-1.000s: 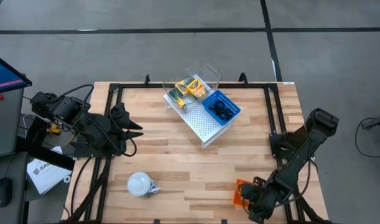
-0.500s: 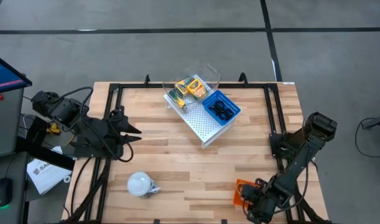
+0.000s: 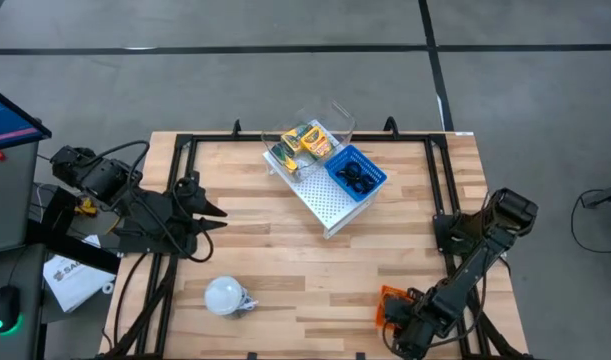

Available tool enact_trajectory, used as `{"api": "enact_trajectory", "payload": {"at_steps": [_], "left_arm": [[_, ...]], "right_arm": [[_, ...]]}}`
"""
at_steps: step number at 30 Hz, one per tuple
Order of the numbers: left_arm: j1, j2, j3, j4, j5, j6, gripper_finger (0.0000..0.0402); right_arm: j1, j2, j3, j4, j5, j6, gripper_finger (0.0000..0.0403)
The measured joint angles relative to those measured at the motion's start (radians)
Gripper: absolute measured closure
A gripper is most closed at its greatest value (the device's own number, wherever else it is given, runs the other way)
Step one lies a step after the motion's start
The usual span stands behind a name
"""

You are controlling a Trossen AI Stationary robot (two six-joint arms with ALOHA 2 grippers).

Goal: Pick & Place Office Desk Supplies
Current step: Put the orange bin on the shelf

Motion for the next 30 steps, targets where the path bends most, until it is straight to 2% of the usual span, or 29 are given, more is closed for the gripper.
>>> {"api": "enact_trajectory", "payload": {"at_steps": [6,8,17,30], "left_arm": [[0.0,0.0,0.0,-0.001,0.0,0.002,0.0309],[0.0,0.0,0.0,-0.001,0.0,0.002,0.0309],[-0.018,0.0,0.0,0.0,0.0,0.003,0.0309],[-0.023,0.0,0.0,0.0,0.0,0.002,0.0309]], "right_arm": [[-0.013,0.023,-0.038,0.135,-0.037,-0.008,0.037],[-0.02,0.025,-0.04,0.148,-0.065,-0.027,0.0391],[-0.155,-0.044,0.06,-0.113,-0.072,-0.143,0.0399],[-0.446,-0.085,0.365,-0.431,-0.035,-0.366,0.0401]]}}
